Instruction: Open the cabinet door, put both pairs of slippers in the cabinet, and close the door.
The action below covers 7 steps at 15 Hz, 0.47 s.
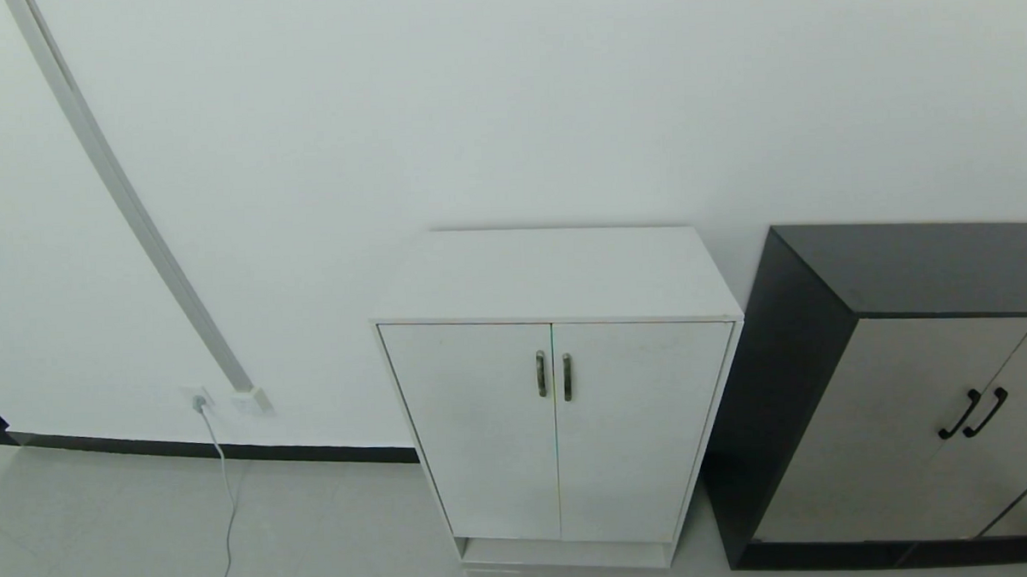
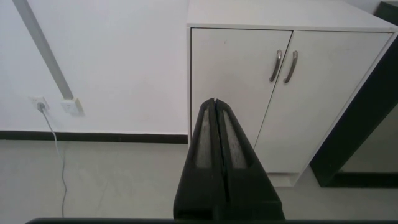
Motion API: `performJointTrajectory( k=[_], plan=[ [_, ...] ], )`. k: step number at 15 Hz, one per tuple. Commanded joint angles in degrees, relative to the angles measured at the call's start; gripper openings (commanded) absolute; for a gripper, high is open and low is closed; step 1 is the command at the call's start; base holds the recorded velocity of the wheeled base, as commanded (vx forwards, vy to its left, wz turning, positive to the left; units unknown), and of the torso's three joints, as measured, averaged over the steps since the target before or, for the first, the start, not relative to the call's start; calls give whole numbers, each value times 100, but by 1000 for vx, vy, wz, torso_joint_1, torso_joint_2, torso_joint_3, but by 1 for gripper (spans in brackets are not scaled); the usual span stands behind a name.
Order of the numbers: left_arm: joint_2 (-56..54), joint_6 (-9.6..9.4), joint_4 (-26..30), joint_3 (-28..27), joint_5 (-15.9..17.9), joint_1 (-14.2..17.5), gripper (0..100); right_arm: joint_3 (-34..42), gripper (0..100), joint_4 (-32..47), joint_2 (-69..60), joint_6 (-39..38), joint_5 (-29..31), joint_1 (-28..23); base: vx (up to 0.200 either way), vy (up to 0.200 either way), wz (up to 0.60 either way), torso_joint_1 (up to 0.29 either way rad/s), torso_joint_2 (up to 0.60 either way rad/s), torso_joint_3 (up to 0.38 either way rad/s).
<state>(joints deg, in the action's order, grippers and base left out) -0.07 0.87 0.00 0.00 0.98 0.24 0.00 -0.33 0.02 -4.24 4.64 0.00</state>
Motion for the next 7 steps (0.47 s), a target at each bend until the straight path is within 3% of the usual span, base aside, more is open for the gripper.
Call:
performJointTrajectory(
  k=[1,7],
  plan=[
    [7,1,0,0,-1,2,0,0,0,-11,6,2,1,0,0,0,0,0,0,0],
    [7,1,0,0,-1,-7,0,0,0,-2,6,29,1,0,0,0,0,0,0,0]
  ],
)
